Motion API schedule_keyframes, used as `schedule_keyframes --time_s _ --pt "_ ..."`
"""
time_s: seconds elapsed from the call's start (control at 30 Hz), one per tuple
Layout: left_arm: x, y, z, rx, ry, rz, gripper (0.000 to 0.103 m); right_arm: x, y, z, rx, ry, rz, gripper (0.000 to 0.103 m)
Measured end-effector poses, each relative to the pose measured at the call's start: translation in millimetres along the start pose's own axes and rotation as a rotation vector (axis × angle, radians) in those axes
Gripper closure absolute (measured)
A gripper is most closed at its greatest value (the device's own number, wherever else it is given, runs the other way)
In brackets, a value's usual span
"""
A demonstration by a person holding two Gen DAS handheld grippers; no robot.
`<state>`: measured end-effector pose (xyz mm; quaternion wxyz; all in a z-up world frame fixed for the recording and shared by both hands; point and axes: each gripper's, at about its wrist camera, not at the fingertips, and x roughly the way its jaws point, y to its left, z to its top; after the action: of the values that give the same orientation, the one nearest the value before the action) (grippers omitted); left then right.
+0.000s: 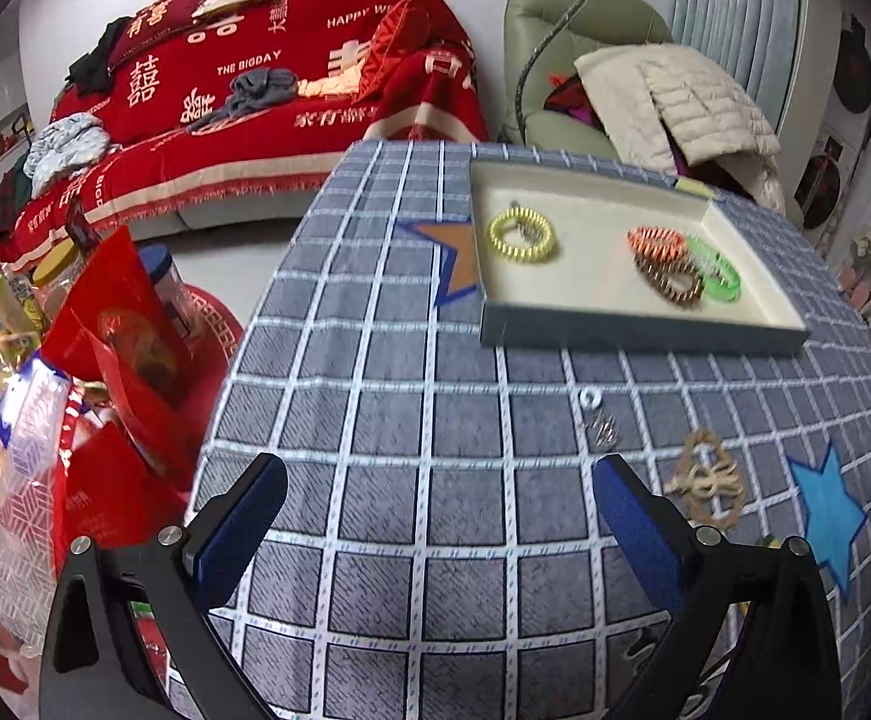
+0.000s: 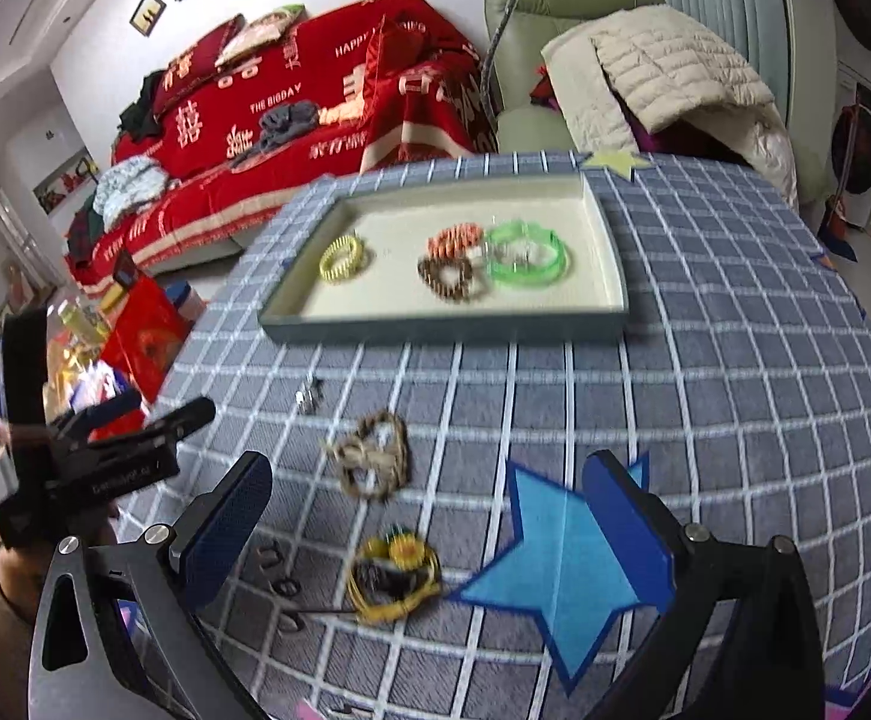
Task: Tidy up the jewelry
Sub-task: 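Withdraw both tools from the tray toward the remaining jewelry, then grasp the silver charm pendant with the left tool while the right grasps the black hair clip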
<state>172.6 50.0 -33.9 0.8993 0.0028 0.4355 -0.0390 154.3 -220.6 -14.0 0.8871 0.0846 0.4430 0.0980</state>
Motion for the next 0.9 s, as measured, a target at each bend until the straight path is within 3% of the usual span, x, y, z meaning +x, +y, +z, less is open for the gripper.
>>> schedule_keyframes --time_s 0.37,0.5,0.63,0.9 --pt "21 -23 5 0.015 0.022 -0.008 0.000 3 8 -44 -0.062 0.019 -0.014 0.003" --pt "26 -31 8 0.024 0.025 -0.010 0.000 3 13 -52 -0.069 0.031 0.006 0.017" --pt "32 -37 11 0.028 0.030 -0.006 0.000 7 8 -55 -0.030 0.042 0.016 0.039" --pt "45 -49 13 0.047 0.049 -0.006 0.000 13 16 -54 -0.042 0.028 0.046 0.050"
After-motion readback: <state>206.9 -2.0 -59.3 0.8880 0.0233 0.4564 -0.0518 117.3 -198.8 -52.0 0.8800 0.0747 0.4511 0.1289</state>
